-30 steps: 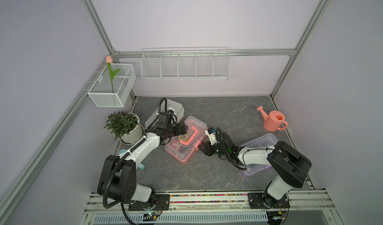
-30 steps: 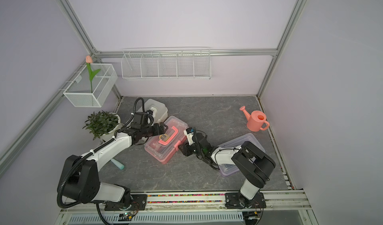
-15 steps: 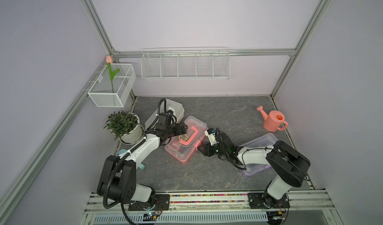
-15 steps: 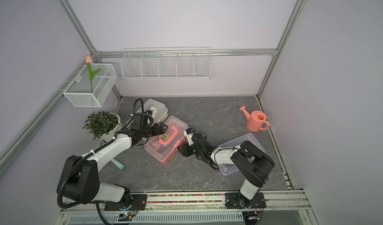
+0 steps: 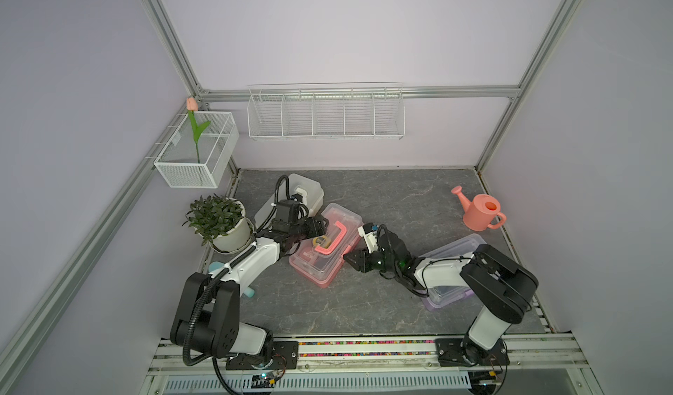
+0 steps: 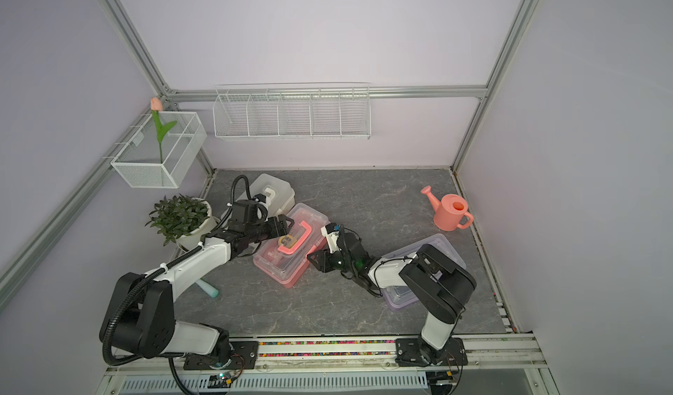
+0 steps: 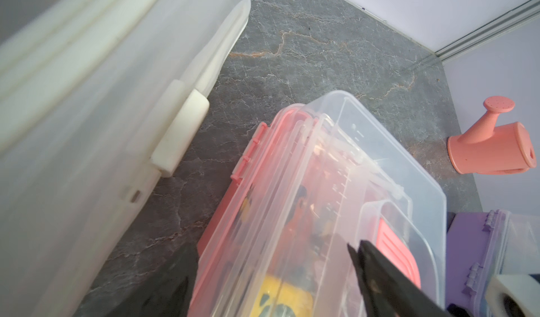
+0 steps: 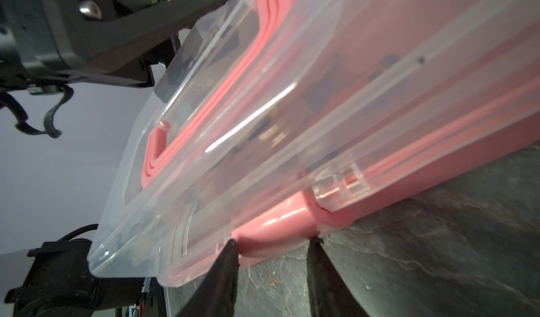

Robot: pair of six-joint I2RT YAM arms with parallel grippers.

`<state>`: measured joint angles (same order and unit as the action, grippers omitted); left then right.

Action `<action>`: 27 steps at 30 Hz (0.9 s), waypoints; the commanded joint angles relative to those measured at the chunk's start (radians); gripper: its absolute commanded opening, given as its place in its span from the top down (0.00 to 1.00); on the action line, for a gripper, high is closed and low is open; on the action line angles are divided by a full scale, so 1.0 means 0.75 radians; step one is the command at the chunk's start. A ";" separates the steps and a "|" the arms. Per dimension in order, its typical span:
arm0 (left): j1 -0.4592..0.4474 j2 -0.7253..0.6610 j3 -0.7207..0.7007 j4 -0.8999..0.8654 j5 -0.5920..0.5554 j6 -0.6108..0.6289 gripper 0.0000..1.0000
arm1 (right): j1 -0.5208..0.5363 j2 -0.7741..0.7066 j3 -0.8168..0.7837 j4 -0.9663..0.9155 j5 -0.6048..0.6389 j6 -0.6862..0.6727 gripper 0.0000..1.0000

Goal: Close toolboxes
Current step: Fasten the toolbox latch on the toolbox, then move the toolbox to the center of the board.

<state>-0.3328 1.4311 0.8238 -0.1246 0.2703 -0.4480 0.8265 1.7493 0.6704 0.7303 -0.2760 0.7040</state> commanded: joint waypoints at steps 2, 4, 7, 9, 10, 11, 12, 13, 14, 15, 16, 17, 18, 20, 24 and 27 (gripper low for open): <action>-0.061 0.075 -0.109 -0.247 0.166 -0.070 0.16 | 0.000 0.101 0.015 0.241 0.019 0.055 0.58; -0.060 0.070 -0.113 -0.248 0.156 -0.073 0.16 | -0.001 0.098 0.011 0.244 0.020 0.047 0.58; -0.061 0.039 -0.103 -0.247 0.129 -0.086 0.15 | -0.005 0.043 -0.004 0.163 0.059 -0.015 0.56; -0.059 0.027 -0.079 -0.243 0.114 -0.098 0.14 | -0.022 0.000 -0.005 0.063 0.077 -0.061 0.54; -0.060 0.025 -0.064 -0.242 0.108 -0.101 0.13 | -0.031 -0.019 -0.009 0.031 0.083 -0.077 0.53; -0.060 0.026 -0.048 -0.240 0.101 -0.107 0.13 | -0.045 -0.041 -0.021 0.005 0.092 -0.095 0.52; -0.060 0.025 -0.027 -0.237 0.095 -0.109 0.13 | -0.059 -0.065 -0.031 -0.025 0.102 -0.114 0.52; -0.061 0.023 -0.010 -0.235 0.088 -0.114 0.13 | -0.070 -0.090 -0.038 -0.058 0.114 -0.135 0.51; -0.060 0.023 0.010 -0.227 0.083 -0.117 0.12 | -0.083 -0.121 -0.041 -0.112 0.134 -0.163 0.50; -0.061 0.022 0.031 -0.222 0.078 -0.124 0.12 | -0.096 -0.154 -0.039 -0.177 0.161 -0.194 0.49; -0.061 0.024 0.047 -0.214 0.077 -0.130 0.12 | -0.103 -0.186 -0.035 -0.237 0.190 -0.225 0.49; -0.061 0.025 0.066 -0.209 0.072 -0.134 0.12 | -0.112 -0.226 -0.031 -0.309 0.233 -0.259 0.48; -0.060 0.025 0.084 -0.202 0.071 -0.140 0.12 | -0.119 -0.265 -0.031 -0.375 0.273 -0.296 0.47; -0.061 0.017 0.114 -0.204 0.062 -0.139 0.12 | -0.132 -0.352 -0.025 -0.500 0.362 -0.361 0.45; -0.060 -0.065 0.168 -0.274 0.001 -0.111 0.09 | -0.167 -0.504 0.007 -0.766 0.548 -0.443 0.34; -0.060 -0.182 0.192 -0.374 -0.078 -0.078 0.04 | -0.178 -0.572 0.043 -0.923 0.687 -0.491 0.23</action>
<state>-0.3717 1.3849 0.9180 -0.3149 0.2695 -0.5213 0.7036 1.3586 0.6724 0.2314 0.0849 0.4110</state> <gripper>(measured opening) 0.949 0.754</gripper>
